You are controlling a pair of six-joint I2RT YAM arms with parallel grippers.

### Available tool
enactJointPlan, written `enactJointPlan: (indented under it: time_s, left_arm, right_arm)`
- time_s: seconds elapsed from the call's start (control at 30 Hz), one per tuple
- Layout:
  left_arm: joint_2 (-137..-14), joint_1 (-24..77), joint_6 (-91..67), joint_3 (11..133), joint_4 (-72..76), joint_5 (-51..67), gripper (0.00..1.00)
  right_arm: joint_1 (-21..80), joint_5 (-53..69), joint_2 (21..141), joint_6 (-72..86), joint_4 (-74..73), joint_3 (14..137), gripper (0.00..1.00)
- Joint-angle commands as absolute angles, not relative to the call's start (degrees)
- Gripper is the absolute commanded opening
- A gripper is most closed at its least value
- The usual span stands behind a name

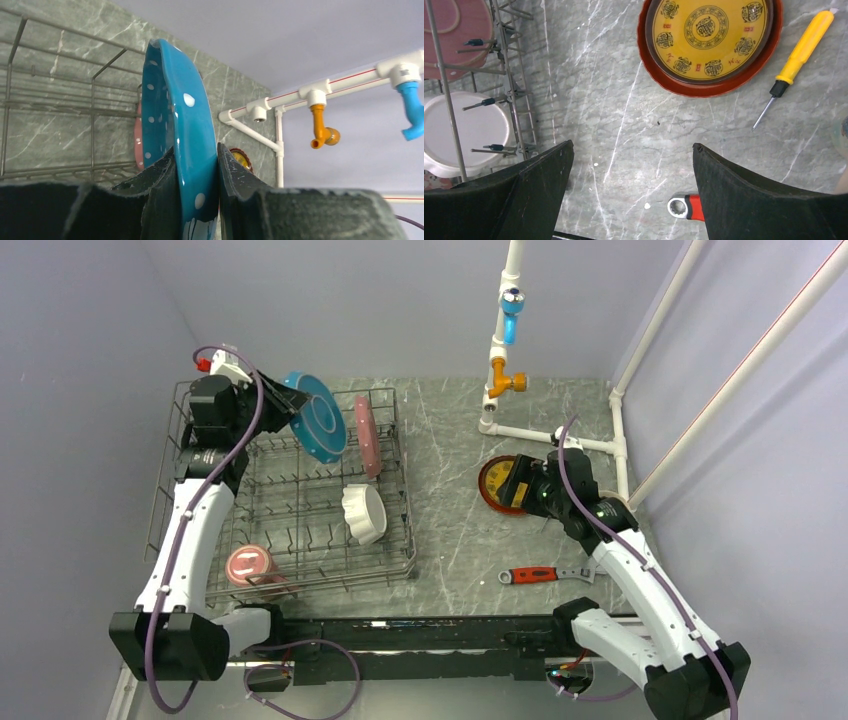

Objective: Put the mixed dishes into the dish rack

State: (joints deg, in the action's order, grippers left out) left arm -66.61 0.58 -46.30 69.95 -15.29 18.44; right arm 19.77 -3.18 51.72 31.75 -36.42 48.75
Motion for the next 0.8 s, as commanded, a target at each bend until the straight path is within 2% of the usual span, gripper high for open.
enactJointPlan:
  time_s: [0.0,0.37,0.77]
  left_arm:
    - [-64.70,0.40,-48.35,69.28,-4.12,16.59,0.00]
    - [-70.00,0.73,-49.70,67.79,-0.44,20.46,0.00]
    - [-69.75,2.84,-47.09,67.46,-4.00,16.55,0.00]
  right_arm:
    - [20.02,-2.00,51.60,33.92,-35.50,51.84,0.90]
    - [19.93,-1.14,51.69,33.49,-35.05,51.21,0.90]
    - [19.91,-0.62,52.16,32.04,-32.92,49.30,1.00]
